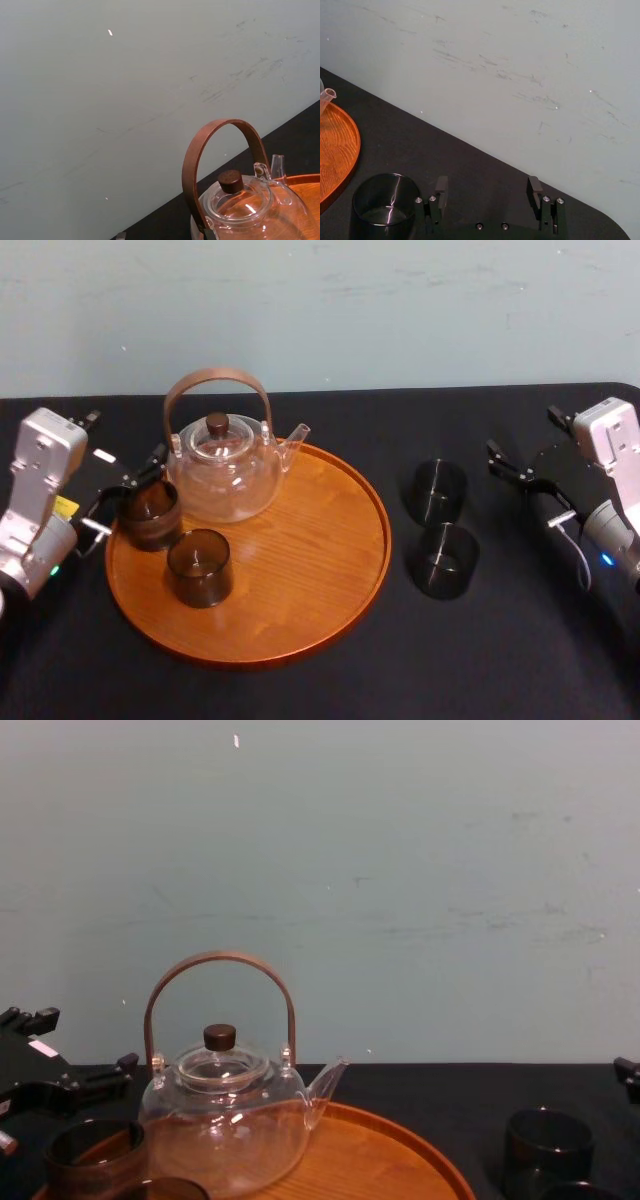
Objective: Pick up the glass from the table and place it on the tray.
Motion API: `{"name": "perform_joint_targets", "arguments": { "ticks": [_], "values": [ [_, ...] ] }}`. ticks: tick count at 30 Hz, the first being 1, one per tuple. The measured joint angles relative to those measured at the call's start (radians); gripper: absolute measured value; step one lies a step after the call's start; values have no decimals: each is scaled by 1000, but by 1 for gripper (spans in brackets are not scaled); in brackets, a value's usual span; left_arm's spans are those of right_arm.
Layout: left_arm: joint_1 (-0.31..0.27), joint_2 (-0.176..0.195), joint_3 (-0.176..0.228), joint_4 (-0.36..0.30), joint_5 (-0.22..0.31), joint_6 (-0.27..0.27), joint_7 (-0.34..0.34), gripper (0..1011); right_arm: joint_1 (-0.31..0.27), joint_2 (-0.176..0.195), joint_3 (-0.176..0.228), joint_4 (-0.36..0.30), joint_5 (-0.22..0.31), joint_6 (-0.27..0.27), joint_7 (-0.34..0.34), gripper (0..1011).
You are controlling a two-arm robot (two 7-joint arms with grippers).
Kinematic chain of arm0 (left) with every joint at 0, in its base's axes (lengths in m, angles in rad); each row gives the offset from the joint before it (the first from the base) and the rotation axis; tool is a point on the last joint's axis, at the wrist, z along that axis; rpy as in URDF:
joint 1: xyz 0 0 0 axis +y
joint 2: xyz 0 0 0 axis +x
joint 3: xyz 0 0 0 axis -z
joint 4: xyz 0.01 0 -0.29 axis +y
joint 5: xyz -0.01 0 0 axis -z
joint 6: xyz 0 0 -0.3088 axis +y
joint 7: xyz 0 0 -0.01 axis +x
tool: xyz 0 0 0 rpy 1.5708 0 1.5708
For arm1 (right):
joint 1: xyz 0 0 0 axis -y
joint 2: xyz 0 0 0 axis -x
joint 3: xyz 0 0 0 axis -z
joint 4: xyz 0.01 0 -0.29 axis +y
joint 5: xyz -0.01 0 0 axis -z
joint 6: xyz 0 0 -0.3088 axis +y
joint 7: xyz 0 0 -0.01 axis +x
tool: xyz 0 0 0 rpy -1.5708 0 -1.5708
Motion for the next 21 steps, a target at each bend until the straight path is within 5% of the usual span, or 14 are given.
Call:
{"name": "perform_joint_targets", "arguments": {
  "ticks": [21],
  "values": [
    [0, 0, 0, 0, 0, 0, 0, 1002, 0, 0, 0, 0, 0, 0, 0, 1002]
  ]
}}
